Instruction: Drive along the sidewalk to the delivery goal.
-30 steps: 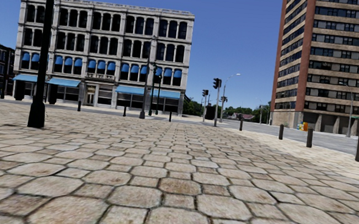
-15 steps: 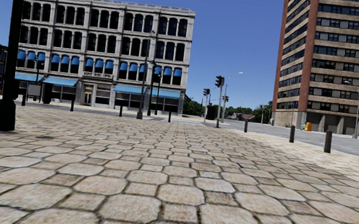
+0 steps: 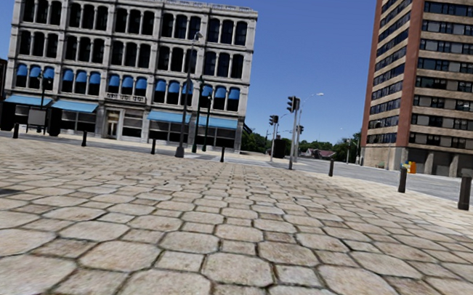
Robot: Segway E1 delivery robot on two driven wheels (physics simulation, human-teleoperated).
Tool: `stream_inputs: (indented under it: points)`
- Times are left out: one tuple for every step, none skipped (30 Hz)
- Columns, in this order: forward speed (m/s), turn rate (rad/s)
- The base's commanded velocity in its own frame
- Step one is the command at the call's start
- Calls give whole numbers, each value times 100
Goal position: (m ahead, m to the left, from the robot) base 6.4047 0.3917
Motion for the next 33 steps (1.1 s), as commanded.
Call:
stream_inputs:
  points:
    - [200,0]
    - [200,0]
    - [200,0]
    - [200,0]
    - [200,0]
    - [200,0]
    - [200,0]
    - [200,0]
    - [200,0]
    - [200,0]
    - [200,0]
    - [200,0]
    - [200,0]
    - [200,0]
    - [200,73]
    - [200,120]
    - [200,120]
    - [200,120]
    - [200,114]
    - [200,0]
    - [200,0]
    - [200,0]
    - [200,0]
    - [200,0]
    - [200,0]
    - [200,0]
    - [200,0]
    - [200,0]
    - [200,0]
    - [200,0]
    - [200,0]
    - [200,0]
    - [200,0]
